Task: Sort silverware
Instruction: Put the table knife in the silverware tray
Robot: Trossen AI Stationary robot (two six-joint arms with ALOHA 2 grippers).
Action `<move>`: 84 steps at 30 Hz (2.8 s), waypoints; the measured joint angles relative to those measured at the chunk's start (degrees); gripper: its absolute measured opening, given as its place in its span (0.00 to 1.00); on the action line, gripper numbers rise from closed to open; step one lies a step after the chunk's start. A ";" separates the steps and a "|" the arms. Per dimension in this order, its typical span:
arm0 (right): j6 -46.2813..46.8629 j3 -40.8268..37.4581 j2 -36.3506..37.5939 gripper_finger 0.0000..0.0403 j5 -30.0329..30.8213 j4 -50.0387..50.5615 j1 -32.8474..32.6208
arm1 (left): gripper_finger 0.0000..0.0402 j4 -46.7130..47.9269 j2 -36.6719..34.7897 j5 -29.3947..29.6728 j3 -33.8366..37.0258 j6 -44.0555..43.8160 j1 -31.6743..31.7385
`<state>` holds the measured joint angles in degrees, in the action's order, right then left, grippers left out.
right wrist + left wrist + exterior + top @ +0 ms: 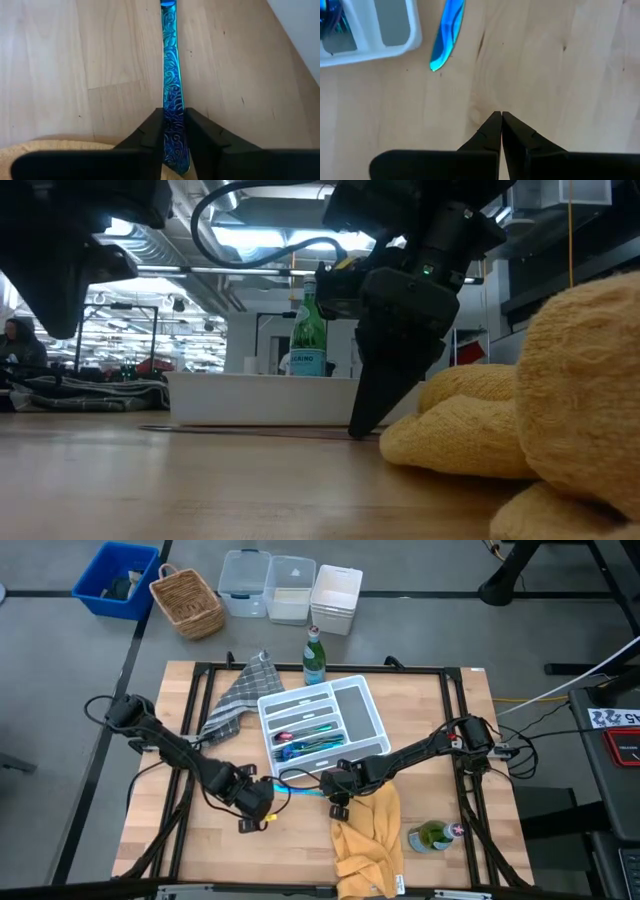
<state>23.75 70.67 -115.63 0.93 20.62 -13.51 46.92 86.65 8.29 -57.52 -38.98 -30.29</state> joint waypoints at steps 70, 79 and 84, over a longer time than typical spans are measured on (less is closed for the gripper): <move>2.85 9.05 -0.35 0.23 -6.55 11.37 1.10 | 0.01 -4.23 0.02 3.82 0.02 -5.60 -3.38; 2.97 9.09 -0.24 0.23 -10.56 11.77 1.30 | 0.01 -4.17 0.02 3.98 0.02 -5.59 -3.38; 3.77 9.11 -0.24 0.27 -11.40 14.95 1.93 | 0.01 -4.15 0.02 4.78 0.02 -5.58 -3.38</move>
<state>27.52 79.79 -115.87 -10.46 35.57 -11.58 42.76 86.67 13.07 -57.49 -44.56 -33.67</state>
